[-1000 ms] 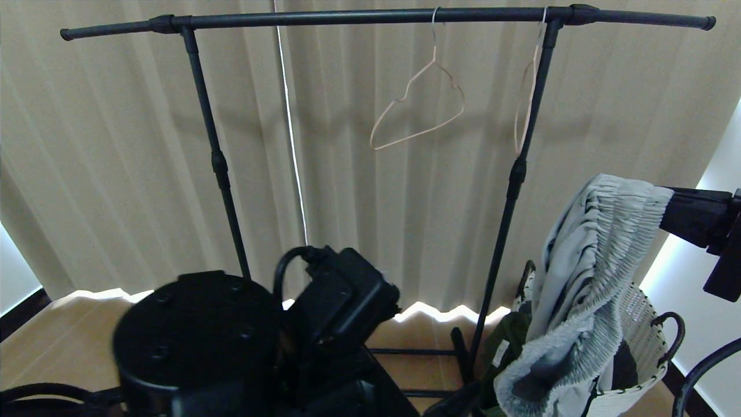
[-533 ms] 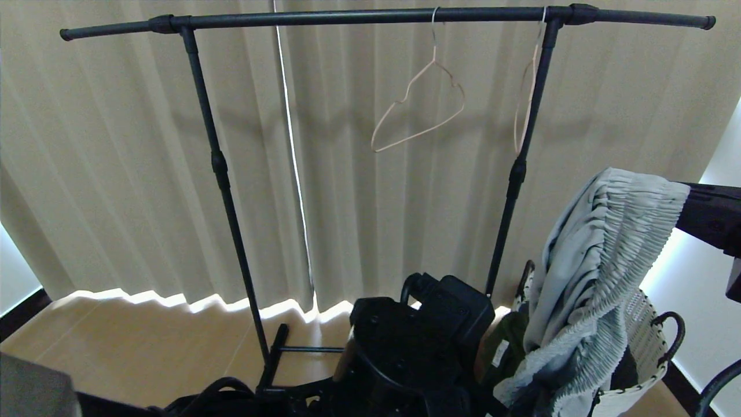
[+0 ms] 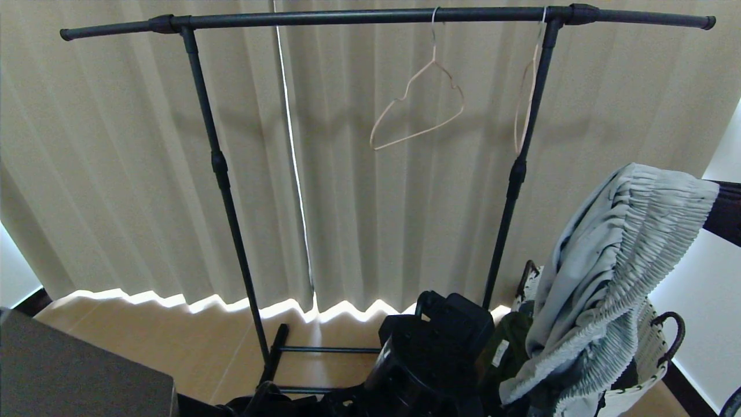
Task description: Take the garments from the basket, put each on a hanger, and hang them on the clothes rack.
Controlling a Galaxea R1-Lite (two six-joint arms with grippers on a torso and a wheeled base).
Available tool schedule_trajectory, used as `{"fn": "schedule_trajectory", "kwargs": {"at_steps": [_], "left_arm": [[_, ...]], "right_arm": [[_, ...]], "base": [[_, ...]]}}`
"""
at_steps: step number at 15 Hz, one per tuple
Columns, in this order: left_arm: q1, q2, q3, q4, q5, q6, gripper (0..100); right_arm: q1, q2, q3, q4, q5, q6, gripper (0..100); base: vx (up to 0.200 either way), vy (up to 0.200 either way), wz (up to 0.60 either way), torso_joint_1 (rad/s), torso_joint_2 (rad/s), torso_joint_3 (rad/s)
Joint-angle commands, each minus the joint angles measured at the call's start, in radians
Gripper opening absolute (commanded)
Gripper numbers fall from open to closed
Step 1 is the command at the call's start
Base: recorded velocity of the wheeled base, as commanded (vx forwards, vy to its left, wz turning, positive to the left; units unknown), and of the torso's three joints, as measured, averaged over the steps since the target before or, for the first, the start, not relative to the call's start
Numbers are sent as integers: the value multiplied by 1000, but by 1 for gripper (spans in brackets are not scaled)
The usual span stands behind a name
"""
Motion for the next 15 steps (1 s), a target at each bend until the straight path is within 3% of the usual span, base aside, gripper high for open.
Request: {"fn": "schedule_trajectory", "kwargs": {"at_steps": [1,2,4,5,6,11,15], "left_arm": [[-1,-6,3,-1,10,0,100],[-1,-6,3,-1,10,0,100],[-7,-32,62,-65,156,16,100],[-7,-44,81,-79,170,19,100],[-7,-72,134,-100,171,22,100],[-7,-40,85,-106,168,32,100],[0,-18,46,-106,147,92,100]], "right_arm": [[-2,-5,0,1,0,-1,0],[-2,-5,0,1,0,-1,0],[-8,1,1,3,-3,-1,0],[-8,1,3,3,-5,-1,0],[-9,2,6,4,-5,-1,0],[-9,12,3,1,-3,-1,0],[-9,5,6,0,-2,-1,0]], "base": [[0,0,0,0,0,0],[0,0,0,0,0,0],[0,0,0,0,0,0],[0,0,0,0,0,0],[0,0,0,0,0,0],[0,0,0,0,0,0],[0,0,0,0,0,0]]}}
